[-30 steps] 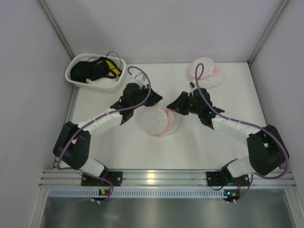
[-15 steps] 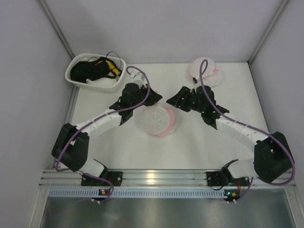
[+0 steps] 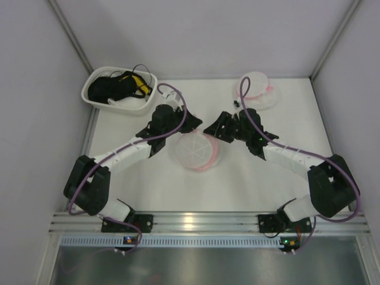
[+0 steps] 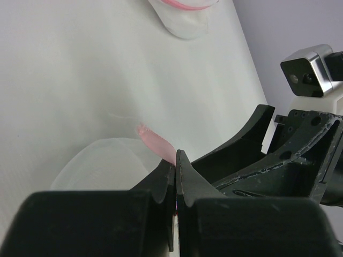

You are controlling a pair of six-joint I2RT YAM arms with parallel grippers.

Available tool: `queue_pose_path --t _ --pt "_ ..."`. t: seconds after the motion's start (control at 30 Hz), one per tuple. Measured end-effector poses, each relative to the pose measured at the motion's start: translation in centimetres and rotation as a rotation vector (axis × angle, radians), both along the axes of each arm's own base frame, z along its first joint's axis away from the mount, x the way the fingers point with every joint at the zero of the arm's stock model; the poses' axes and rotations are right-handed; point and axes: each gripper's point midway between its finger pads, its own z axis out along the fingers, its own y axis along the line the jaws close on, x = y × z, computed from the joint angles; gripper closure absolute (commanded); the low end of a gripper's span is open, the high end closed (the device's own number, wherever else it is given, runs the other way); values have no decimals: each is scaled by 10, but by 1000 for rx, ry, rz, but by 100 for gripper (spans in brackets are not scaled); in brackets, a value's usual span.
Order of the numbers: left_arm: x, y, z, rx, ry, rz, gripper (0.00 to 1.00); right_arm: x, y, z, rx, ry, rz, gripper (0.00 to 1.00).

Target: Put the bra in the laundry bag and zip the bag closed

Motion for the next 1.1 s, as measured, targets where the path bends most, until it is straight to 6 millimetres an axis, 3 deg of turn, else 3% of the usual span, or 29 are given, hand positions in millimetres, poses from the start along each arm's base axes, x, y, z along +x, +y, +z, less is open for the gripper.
queue_pose_path --t 0.17,0.6,0.67,0.73,0.77,0.87,1.1 --pt "0 0 0 0 0 1 100 -4 4 -2 3 7 20 69" --pt "1 1 0 0 0 10 100 -5 5 -1 4 6 25 91" --pt "2 1 0 1 0 14 100 -5 4 -1 1 8 23 87" --pt "3 2 0 2 -1 21 100 -5 3 -1 -4 10 19 74" --pt "3 3 0 3 -2 24 100 -5 3 0 -7 10 16 61" --pt "3 3 0 3 -4 28 100 -3 0 6 -21 2 5 51" --pt "2 4 0 3 -4 27 100 -6 -5 31 -15 -31 -6 47"
